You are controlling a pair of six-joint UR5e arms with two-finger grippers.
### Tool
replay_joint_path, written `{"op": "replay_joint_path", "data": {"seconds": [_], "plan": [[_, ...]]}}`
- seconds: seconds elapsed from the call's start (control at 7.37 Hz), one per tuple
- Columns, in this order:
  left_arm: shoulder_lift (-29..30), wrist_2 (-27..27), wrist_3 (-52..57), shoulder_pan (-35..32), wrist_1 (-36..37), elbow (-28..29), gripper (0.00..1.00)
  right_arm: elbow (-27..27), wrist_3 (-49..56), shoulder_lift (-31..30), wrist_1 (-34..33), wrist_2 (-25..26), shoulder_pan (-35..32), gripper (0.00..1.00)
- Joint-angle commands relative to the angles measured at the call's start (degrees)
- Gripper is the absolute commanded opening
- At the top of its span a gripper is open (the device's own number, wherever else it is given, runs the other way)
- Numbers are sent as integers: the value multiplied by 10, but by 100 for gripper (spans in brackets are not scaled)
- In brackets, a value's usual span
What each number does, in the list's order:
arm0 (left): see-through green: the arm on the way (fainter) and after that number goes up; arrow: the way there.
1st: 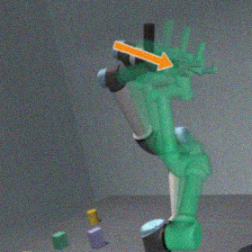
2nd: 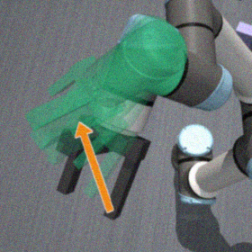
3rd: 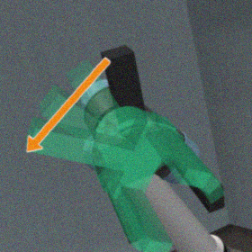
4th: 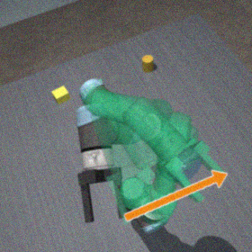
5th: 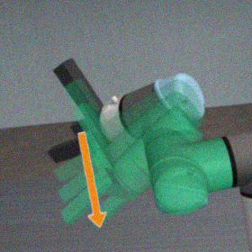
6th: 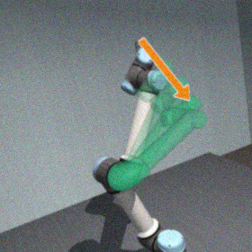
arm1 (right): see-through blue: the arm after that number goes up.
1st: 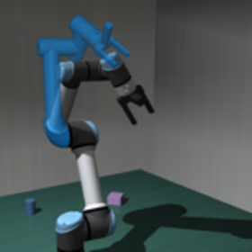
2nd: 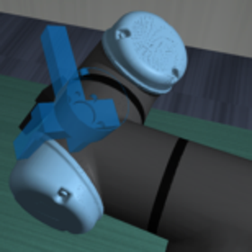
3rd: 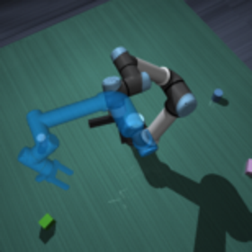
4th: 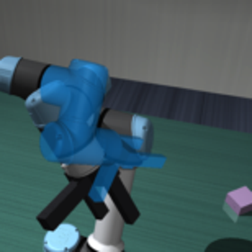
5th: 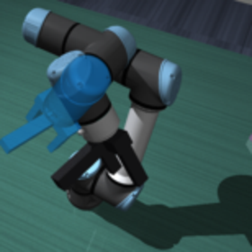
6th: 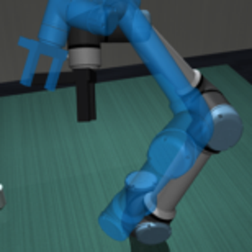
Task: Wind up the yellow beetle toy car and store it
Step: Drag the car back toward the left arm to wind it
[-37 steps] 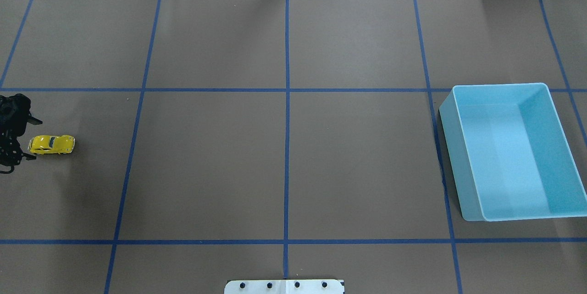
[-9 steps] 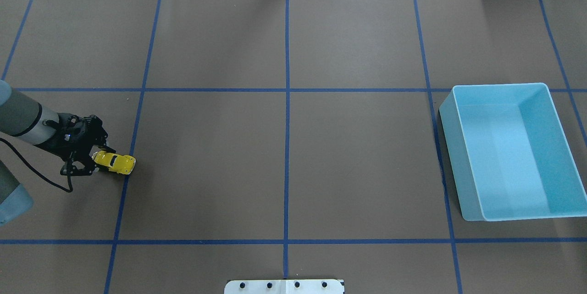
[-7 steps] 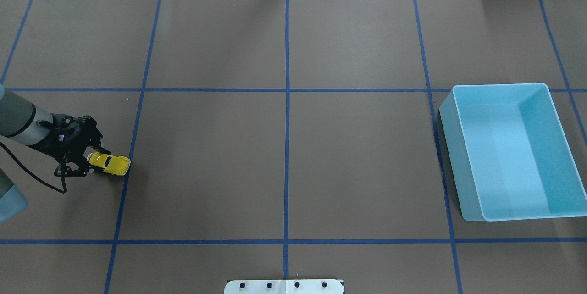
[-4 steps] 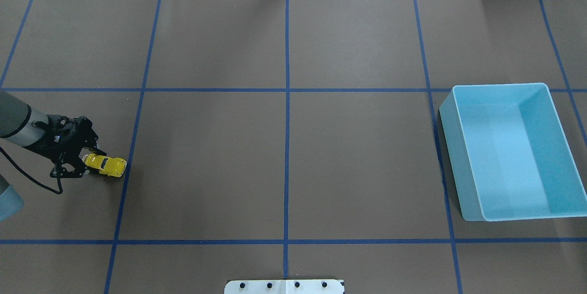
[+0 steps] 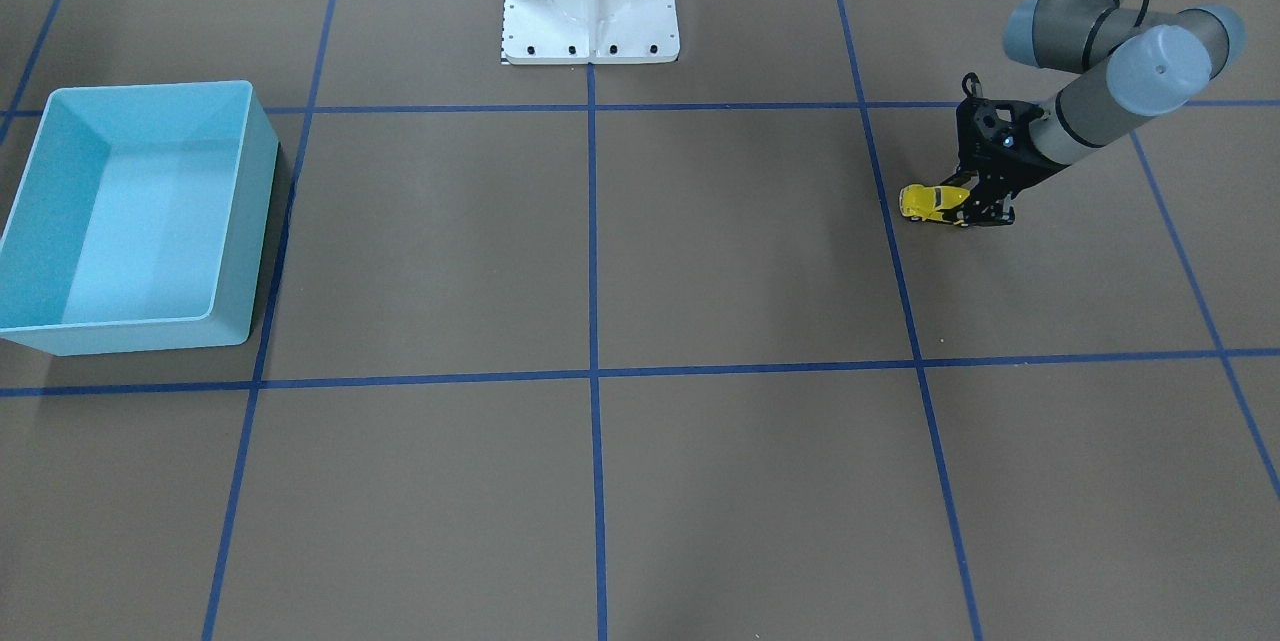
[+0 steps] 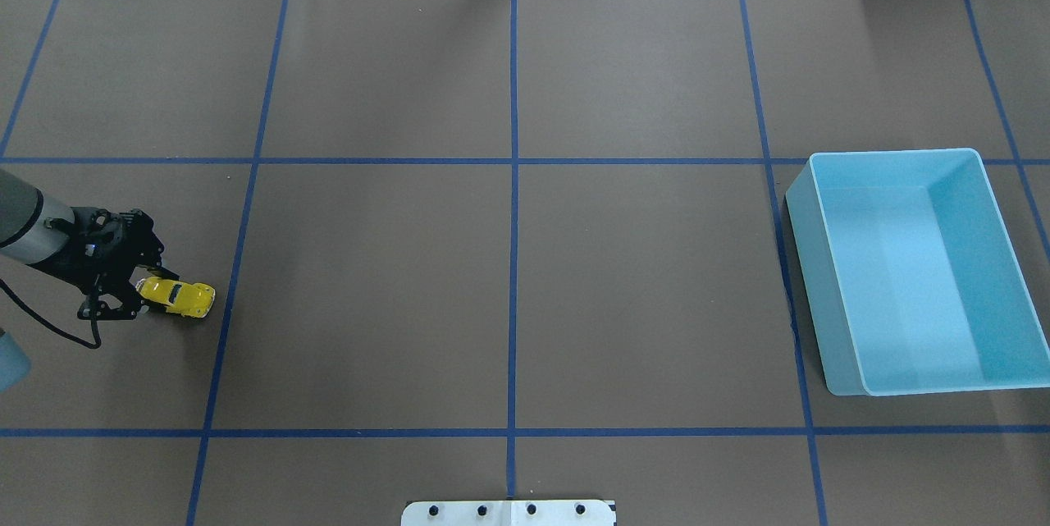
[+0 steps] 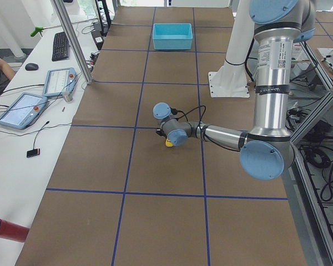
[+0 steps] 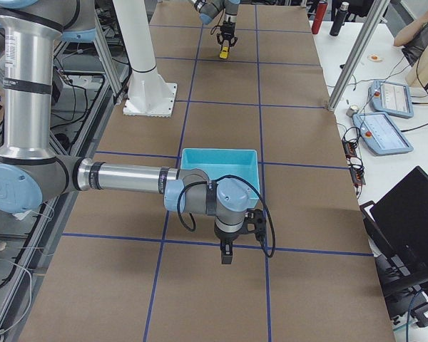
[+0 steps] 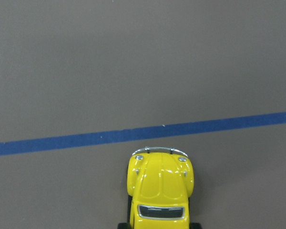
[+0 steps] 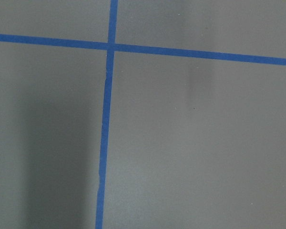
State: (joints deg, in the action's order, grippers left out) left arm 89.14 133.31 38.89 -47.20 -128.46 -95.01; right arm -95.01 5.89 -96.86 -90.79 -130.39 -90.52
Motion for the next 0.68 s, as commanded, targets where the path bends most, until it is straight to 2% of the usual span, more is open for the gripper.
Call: {"op": "replay_joint_path", "data": {"seconds": [0.0, 0.54], "plan": [[-4, 0, 21, -10, 0, 3, 0, 0, 0, 0, 0, 0, 0, 99], [-4, 4, 22, -12, 0, 8, 0, -1, 0, 0, 0, 0, 0, 99]]}}
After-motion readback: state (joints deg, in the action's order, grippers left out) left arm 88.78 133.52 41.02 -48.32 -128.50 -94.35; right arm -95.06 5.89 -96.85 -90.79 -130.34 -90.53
